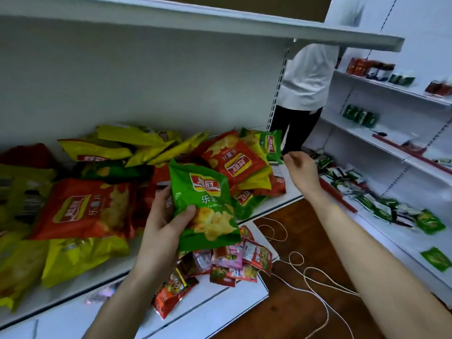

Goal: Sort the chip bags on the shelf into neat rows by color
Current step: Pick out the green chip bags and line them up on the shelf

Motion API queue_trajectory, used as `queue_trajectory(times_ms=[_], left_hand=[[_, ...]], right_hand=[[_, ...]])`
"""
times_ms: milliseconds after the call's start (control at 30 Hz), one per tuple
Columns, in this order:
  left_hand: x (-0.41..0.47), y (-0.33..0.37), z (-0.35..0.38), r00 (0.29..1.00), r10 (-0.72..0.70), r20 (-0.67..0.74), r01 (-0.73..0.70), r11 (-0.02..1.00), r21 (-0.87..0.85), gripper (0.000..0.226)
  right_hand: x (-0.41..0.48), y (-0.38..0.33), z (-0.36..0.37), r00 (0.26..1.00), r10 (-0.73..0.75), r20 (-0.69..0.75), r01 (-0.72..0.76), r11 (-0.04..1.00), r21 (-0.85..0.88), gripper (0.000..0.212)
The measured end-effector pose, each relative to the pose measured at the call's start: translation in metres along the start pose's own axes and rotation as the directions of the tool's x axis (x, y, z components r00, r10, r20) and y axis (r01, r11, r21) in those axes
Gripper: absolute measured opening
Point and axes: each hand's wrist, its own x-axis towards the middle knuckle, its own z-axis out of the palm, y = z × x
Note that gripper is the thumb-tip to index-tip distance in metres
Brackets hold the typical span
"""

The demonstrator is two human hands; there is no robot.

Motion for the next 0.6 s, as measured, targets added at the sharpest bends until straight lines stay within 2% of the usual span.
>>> queue_trajectory(times_ms=[133,267,333,467,600], left_hand=[[0.011,-0.002,0.021,0.999,0.008,-0.033,-0.007,1.000,0.018,0.047],[0.032,0.000,0.033,0.999,0.030,-0.012,-0.030,1.000,0.007,0.046],[0.045,0.002,0.036,0.999,0.034,0.016,-0.034,0.999,0.013,0.050],[0.068,0.001,0.040,0.998,0.057,0.035,-0.057,0.998,0.022,0.066],[0.081,-0.005,0.048,0.997,0.068,0.020,-0.068,0.998,0.006,0.062]], right_hand=[[0.045,0.026,0.020,0.997,0.079,0.024,-0.078,0.997,-0.021,0.035],[0.081,0.047,0.044,0.993,0.121,0.017,-0.119,0.991,-0.068,0.018],[0.097,0.058,0.054,0.986,0.168,0.007,-0.167,0.983,-0.069,0.027],[0.123,0.083,0.071,0.958,0.284,0.045,-0.287,0.955,0.071,0.052],[0.134,0.094,0.079,0.940,0.340,0.020,-0.341,0.937,0.080,0.049]])
